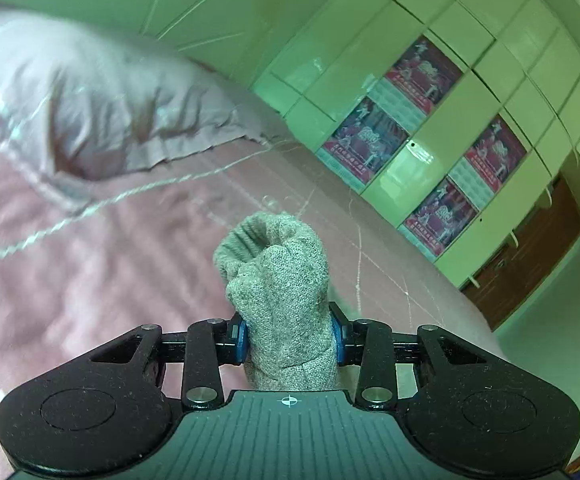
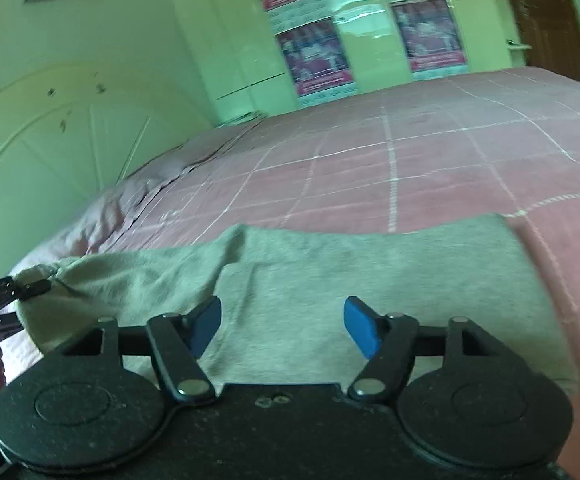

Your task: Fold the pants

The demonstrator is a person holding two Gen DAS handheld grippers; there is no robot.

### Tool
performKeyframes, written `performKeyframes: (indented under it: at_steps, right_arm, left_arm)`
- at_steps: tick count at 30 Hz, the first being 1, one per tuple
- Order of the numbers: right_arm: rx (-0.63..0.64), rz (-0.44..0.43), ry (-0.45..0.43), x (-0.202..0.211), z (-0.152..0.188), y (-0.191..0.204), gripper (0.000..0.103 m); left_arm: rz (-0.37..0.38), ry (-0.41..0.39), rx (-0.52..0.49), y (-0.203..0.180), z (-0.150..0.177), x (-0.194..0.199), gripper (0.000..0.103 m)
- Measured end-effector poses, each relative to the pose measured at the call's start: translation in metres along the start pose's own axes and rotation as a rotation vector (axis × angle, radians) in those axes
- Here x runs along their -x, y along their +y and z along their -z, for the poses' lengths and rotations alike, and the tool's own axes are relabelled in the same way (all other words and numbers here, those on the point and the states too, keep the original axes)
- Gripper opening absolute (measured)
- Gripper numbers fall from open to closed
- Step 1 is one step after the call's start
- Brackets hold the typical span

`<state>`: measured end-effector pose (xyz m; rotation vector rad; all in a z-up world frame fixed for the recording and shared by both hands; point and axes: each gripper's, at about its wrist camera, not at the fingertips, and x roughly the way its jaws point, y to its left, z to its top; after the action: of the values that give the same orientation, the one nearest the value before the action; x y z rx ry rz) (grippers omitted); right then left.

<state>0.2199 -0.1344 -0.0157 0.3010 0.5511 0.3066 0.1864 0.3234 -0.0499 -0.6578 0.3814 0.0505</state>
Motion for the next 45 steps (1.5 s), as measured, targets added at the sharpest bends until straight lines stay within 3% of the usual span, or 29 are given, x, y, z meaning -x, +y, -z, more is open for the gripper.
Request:
performKeyframes:
  at_steps: [4, 7, 10, 14, 15, 17, 18, 19, 21, 25, 33, 38, 45]
  right_arm:
    - [-0.202, 0.049, -0.089, 0.037, -0.008, -0.065, 0.058]
    - [-0.314, 0.081, -0.147, 0.062, -0.006, -0.107, 0.058]
    - [-0.395, 0.101, -0.187, 0.084, 0.002, -0.141, 0.058]
    - [-0.48, 0.114, -0.239, 0.111, 0.013, -0.178, 0.058]
    - [-0.499, 0.117, -0.246, 0.116, 0.016, -0.186, 0.059]
    - [-0.534, 0.13, -0.262, 0.122, 0.023, -0.201, 0.059]
    - [-0.556, 0.136, -0.261, 0.123, 0.024, -0.208, 0.059]
    - [-0.572, 0.137, -0.26, 0.124, 0.026, -0.213, 0.059]
    - [-0.578, 0.128, -0.27, 0.126, 0.026, -0.221, 0.059]
    - [-0.59, 0.042, -0.252, 0.11, 0.024, -0.219, 0.058]
    - [-0.544, -0.172, -0.101, 0.064, 0.014, -0.167, 0.056]
    - [-0.587, -0.162, -0.003, 0.041, 0.019, -0.151, 0.056]
    - [-0.634, -0.159, 0.044, 0.027, 0.023, -0.133, 0.056]
  left_arm:
    - [0.047, -0.032, -0.261, -0.112, -0.011, -0.003, 0.038]
    - [0.099, -0.032, -0.423, -0.193, 0.004, -0.015, 0.038]
    - [0.155, -0.006, -0.539, -0.268, 0.037, -0.032, 0.038]
    - [0.26, 0.083, -0.65, -0.355, 0.105, -0.056, 0.038]
    - [0.298, 0.12, -0.667, -0.371, 0.127, -0.062, 0.042]
    - [0.382, 0.296, -0.654, -0.396, 0.18, -0.078, 0.075]
    - [0.409, 0.386, -0.61, -0.398, 0.198, -0.085, 0.084]
    - [0.422, 0.427, -0.56, -0.396, 0.212, -0.083, 0.084]
    - [0.393, 0.358, -0.515, -0.384, 0.215, -0.067, 0.084]
    - [0.355, 0.33, -0.45, -0.344, 0.186, -0.04, 0.084]
    - [0.186, 0.261, -0.381, -0.25, 0.142, 0.006, 0.084]
    - [0.149, 0.237, -0.37, -0.216, 0.141, 0.01, 0.084]
    - [0.098, 0.224, -0.346, -0.187, 0.14, 0.008, 0.084]
